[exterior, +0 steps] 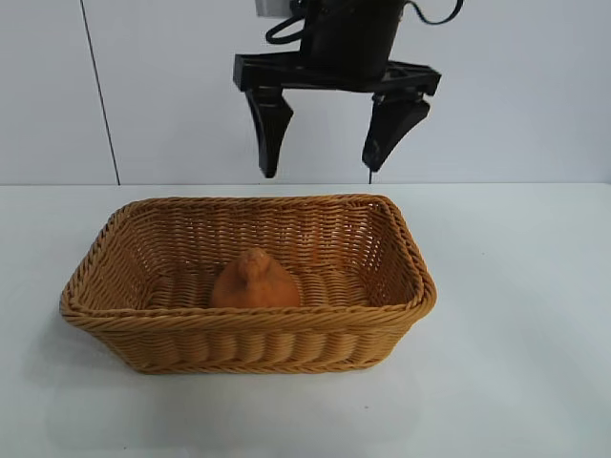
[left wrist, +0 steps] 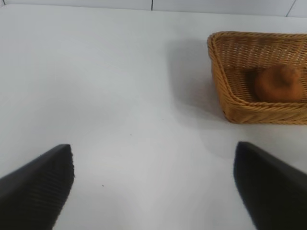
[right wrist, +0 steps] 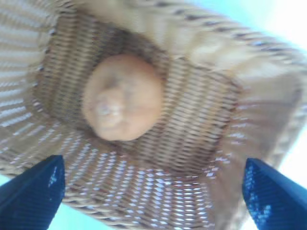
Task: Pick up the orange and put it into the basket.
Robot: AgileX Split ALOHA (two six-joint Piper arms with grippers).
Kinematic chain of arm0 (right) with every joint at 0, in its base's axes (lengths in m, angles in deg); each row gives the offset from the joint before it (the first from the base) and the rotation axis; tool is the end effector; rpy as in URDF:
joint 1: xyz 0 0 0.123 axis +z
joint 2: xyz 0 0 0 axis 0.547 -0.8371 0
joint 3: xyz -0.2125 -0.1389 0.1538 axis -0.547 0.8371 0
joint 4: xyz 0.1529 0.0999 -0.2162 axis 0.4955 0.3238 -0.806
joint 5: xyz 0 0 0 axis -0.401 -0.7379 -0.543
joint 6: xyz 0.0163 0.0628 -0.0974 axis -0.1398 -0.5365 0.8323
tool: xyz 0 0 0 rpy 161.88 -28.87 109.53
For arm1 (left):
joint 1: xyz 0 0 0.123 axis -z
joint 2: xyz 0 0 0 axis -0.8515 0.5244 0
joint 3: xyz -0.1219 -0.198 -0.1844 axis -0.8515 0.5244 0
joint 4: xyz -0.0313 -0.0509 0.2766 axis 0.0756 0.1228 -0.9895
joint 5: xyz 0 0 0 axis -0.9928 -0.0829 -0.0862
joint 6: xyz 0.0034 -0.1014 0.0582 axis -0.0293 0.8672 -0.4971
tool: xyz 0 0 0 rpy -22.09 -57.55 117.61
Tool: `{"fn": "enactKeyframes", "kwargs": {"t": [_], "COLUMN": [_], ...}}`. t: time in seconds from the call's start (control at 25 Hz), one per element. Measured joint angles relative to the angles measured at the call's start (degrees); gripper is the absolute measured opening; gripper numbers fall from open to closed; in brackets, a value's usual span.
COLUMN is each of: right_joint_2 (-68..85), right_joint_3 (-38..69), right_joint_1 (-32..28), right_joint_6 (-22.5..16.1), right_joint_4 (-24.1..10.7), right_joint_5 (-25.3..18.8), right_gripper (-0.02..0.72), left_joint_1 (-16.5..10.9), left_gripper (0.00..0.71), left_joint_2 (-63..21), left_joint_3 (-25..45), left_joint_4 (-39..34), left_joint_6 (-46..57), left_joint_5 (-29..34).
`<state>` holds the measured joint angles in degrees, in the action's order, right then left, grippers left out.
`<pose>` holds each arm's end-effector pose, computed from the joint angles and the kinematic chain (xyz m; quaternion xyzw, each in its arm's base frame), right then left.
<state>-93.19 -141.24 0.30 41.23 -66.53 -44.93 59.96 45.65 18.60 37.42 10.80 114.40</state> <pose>0.4019 0.2655 0.2464 -0.2211 0.9660 0.0472 0.1258 0.0329 -0.0023 0.2813 -0.0107 0.8524 -0.0275 0.5221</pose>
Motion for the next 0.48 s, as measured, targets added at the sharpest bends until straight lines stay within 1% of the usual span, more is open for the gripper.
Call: {"fn": "enactKeyframes", "kwargs": {"t": [0.24,0.44,0.48], "right_joint_2": [0.05,0.05,0.05], "right_joint_3": [-0.15,-0.15,-0.15], "right_joint_1": [-6.36,-16.05,-16.05], "right_joint_6": [0.36,1.4,1.4], "right_joint_4": [-1.82,-4.25,-4.25], "right_joint_5": [-0.35,-0.35,-0.35], "right_gripper": [0.694,0.694,0.694], "left_joint_1": [0.0,0.0,0.0], "left_gripper": [0.645,0.645,0.645], "left_joint_2": [0.0,0.0,0.0], "left_joint_3": [0.0,0.0,0.0], "left_joint_4": [0.0,0.0,0.0], "left_joint_6": [0.0,0.0,0.0], "left_joint_5": [0.0,0.0,0.0]}}
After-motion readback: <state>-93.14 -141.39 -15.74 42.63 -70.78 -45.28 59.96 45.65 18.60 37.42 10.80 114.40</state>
